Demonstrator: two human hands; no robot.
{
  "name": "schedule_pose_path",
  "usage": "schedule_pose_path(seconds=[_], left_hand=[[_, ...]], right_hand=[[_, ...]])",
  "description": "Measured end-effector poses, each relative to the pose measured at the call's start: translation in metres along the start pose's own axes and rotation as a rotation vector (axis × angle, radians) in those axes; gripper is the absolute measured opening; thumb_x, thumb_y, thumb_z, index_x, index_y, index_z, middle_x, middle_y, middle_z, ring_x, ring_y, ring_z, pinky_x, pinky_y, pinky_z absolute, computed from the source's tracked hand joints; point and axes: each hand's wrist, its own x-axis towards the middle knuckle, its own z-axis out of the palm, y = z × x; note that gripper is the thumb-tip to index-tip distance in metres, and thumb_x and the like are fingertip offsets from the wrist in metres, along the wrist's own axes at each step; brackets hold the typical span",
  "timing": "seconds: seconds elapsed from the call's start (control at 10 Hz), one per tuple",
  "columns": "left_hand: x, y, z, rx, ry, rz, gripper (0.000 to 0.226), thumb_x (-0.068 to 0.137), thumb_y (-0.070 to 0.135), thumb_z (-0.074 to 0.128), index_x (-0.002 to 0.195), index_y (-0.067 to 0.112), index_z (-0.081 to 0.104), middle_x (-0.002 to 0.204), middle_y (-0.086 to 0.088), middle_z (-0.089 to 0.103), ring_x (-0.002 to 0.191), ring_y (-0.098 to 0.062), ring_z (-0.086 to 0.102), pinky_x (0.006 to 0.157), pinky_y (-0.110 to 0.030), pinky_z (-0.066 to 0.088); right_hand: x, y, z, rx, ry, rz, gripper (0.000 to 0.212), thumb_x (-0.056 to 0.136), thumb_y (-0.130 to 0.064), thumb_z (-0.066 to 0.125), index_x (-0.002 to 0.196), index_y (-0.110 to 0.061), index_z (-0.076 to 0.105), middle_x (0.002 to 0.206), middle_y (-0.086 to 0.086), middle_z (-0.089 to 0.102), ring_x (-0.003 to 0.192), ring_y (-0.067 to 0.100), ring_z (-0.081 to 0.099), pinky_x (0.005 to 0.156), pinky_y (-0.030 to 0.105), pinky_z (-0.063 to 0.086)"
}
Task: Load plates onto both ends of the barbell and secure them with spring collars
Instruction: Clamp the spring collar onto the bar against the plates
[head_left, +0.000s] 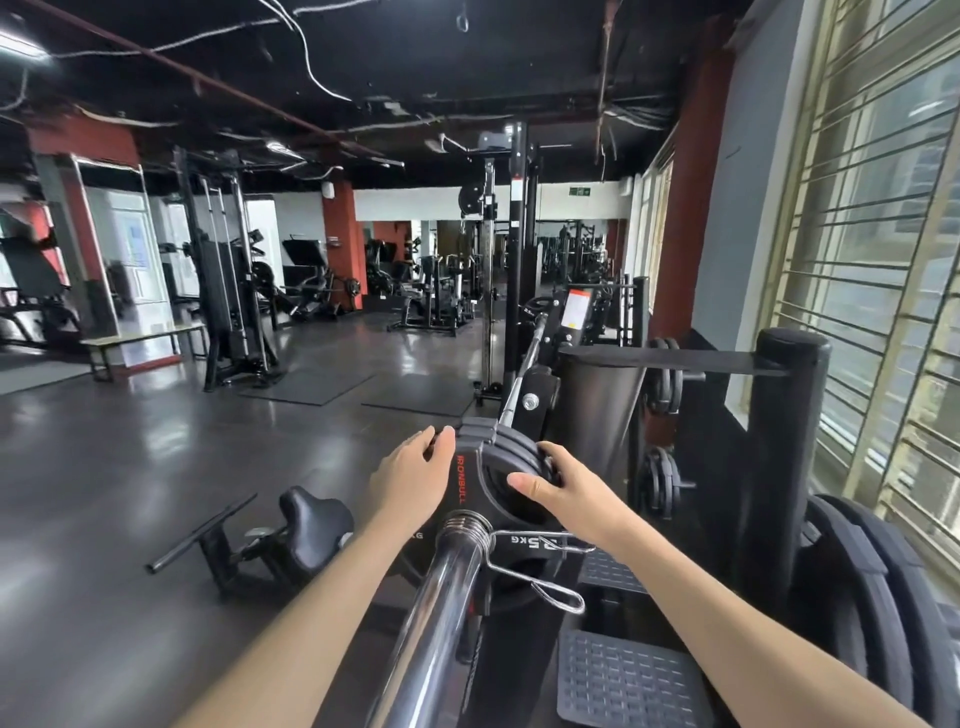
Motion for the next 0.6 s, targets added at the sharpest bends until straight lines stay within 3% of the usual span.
schedule_pose_path(seconds=[0.2,0.4,0.5,0.6], left_hand=[[-0.002,0.002,-0.001,-0.034,-0.011,0.007,0.077,0.089,0.076,0.016,0.150,0.036,0.040,0.156,0.015,0.039,0.141,-0.018,0.041,0.111,-0.041,0.034],[-0.018,-0.001,-0.010,-0.056,-0.092,0.022,0.070,0.095,0.069,0.024,0.154,0.032,0.029,0.163,0.012,0.027,0.146,-0.019,0.032,0.116,-0.044,0.029],[-0.023,-0.012,-0.022,-0.072,-0.167,0.045,0.065,0.097,0.060,0.036,0.156,0.032,0.025,0.163,0.012,0.024,0.146,-0.017,0.030,0.118,-0.042,0.028],[-0.036,-0.027,-0.038,-0.103,-0.228,0.098,0.065,0.097,0.055,0.043,0.155,0.032,0.026,0.160,0.012,0.032,0.143,-0.015,0.036,0.112,-0.035,0.032]], right_hand=[[-0.002,0.002,0.005,0.019,0.048,0.012,0.091,0.085,-0.065,0.064,0.158,-0.023,0.029,0.155,-0.003,0.047,0.140,0.016,0.045,0.103,0.023,0.033],[-0.012,-0.008,0.006,-0.058,0.068,0.057,0.089,0.089,-0.063,0.060,0.159,-0.018,0.027,0.159,0.002,0.041,0.145,0.021,0.040,0.113,0.032,0.032],[-0.020,-0.015,0.005,-0.085,0.094,0.096,0.073,0.095,-0.055,0.057,0.153,-0.015,0.040,0.149,0.004,0.054,0.134,0.021,0.051,0.104,0.031,0.039],[-0.041,-0.023,0.001,-0.061,0.219,0.096,0.054,0.098,-0.051,0.055,0.137,-0.014,0.059,0.131,0.002,0.067,0.118,0.018,0.061,0.095,0.029,0.043]])
